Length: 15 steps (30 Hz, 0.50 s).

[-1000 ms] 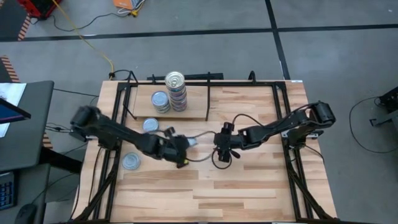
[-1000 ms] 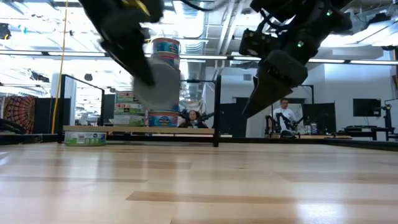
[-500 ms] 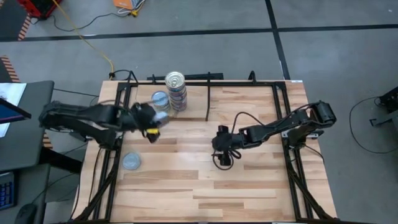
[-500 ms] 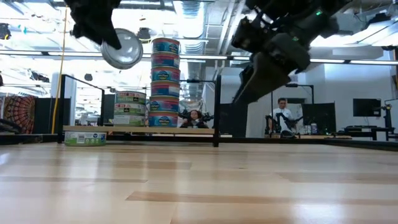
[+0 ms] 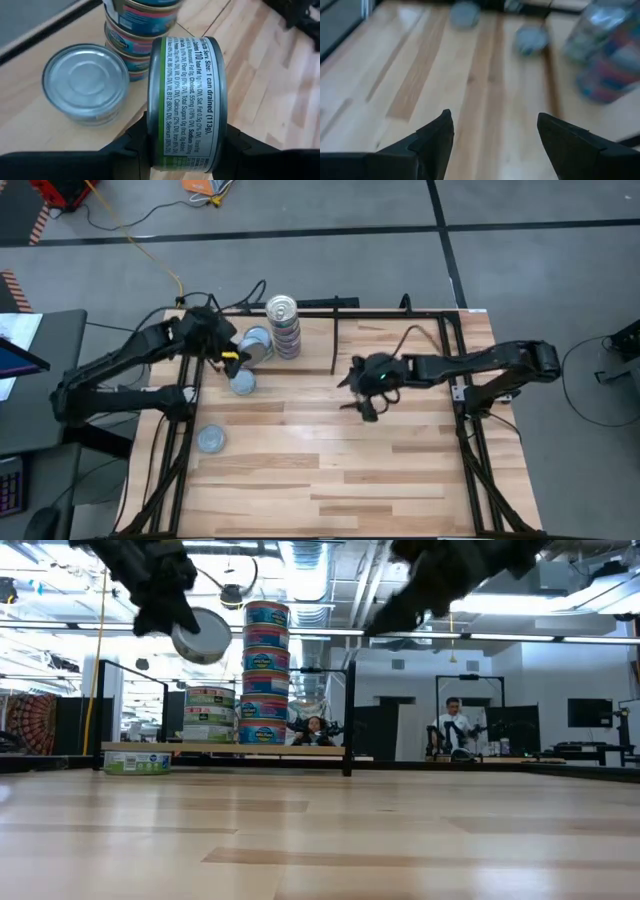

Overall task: Stack canned seafood by type on shelf
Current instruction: Stack the green tuna can on top of the green tuna cans on the shelf

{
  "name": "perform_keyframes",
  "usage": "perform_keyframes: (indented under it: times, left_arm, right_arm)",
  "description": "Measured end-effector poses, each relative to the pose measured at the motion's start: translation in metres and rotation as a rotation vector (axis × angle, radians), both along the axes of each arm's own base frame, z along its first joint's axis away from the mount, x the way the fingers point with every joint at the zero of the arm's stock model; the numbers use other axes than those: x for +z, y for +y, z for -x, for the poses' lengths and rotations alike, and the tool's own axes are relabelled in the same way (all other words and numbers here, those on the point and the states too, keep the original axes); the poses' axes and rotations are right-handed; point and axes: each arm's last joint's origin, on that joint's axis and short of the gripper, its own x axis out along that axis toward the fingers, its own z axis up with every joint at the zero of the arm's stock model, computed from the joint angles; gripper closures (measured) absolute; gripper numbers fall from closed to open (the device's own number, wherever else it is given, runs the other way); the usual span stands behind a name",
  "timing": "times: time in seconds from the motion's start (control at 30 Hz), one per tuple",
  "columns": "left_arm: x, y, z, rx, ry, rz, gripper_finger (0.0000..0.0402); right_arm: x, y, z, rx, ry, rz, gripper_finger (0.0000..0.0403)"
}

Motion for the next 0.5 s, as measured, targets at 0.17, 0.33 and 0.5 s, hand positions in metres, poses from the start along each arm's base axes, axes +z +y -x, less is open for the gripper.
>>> perform_keyframes:
  times: [0.17, 0.33, 0.5]
  left_arm:
    - [-0.011, 0.030, -0.004, -0.044, -0.025, 0.123, 0.0268]
    - [-0.015, 0.052, 0.003, 0.022, -0.042, 0.140, 0.0268]
    - [-0.018, 0.070, 0.004, 0.058, -0.096, 0.165, 0.0267]
  right_arm:
    - [0.040, -0.009, 0.029, -0.028, -0.128, 0.031, 0.0092]
    - [0.064, -0.008, 0.058, -0.028, -0.193, 0.048, 0.0092]
    - [0.074, -0.008, 0.071, -0.011, -0.221, 0.091, 0.0092]
